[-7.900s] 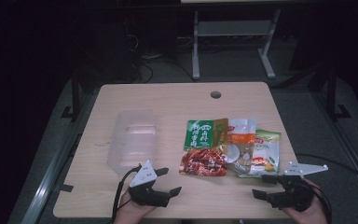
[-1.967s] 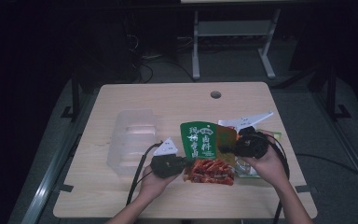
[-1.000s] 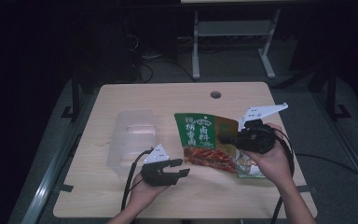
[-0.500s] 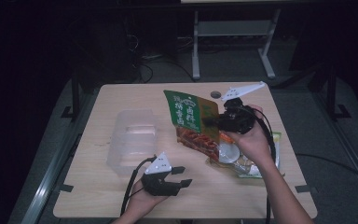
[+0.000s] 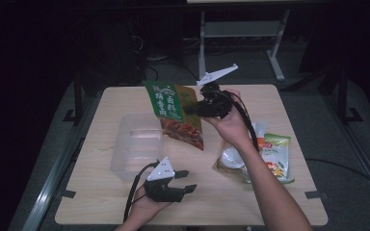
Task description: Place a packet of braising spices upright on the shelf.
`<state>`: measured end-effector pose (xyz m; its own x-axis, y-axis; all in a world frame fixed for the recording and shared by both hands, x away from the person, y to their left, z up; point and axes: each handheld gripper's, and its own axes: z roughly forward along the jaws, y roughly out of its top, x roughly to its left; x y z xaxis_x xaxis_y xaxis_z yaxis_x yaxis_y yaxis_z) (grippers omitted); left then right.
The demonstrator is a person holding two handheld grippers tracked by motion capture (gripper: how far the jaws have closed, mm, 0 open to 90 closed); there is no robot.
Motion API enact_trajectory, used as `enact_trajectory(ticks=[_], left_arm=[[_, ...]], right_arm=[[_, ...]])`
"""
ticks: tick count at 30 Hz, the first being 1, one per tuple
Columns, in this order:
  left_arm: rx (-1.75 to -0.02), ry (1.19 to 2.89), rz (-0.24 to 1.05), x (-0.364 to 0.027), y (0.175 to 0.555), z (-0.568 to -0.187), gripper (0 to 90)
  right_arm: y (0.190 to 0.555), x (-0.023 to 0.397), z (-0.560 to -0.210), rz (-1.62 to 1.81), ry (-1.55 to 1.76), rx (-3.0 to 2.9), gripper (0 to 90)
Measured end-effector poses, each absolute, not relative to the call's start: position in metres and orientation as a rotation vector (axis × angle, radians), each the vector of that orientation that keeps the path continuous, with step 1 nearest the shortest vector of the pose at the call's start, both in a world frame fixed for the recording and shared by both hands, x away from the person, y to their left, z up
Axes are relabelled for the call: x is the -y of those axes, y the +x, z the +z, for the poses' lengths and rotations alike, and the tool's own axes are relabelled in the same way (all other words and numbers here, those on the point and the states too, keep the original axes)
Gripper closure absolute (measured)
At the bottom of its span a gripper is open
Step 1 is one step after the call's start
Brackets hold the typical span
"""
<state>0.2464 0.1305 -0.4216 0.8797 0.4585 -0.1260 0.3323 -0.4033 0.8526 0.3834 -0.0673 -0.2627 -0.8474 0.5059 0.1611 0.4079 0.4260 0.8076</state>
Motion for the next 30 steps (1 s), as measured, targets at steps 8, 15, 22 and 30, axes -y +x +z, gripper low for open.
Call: enact_trajectory(ticks=[8,15,22,30], left_arm=[[-0.555,2.027,0.171,-0.131,0.245,-0.421,43.7],[-0.543,2.037,0.174,-0.131,0.244,-0.421,43.1],[-0.540,2.040,0.176,-0.131,0.244,-0.422,42.5],[-0.540,2.028,0.166,-0.130,0.242,-0.421,42.4]], right_arm=[[0.409,0.027,-0.261,1.432,0.746,-2.583,89.7],[0.432,-0.010,-0.266,1.500,0.708,-2.602,89.6],[0.449,-0.036,-0.279,1.538,0.676,-2.622,89.6],[0.462,-0.048,-0.300,1.585,0.672,-2.633,89.7]])
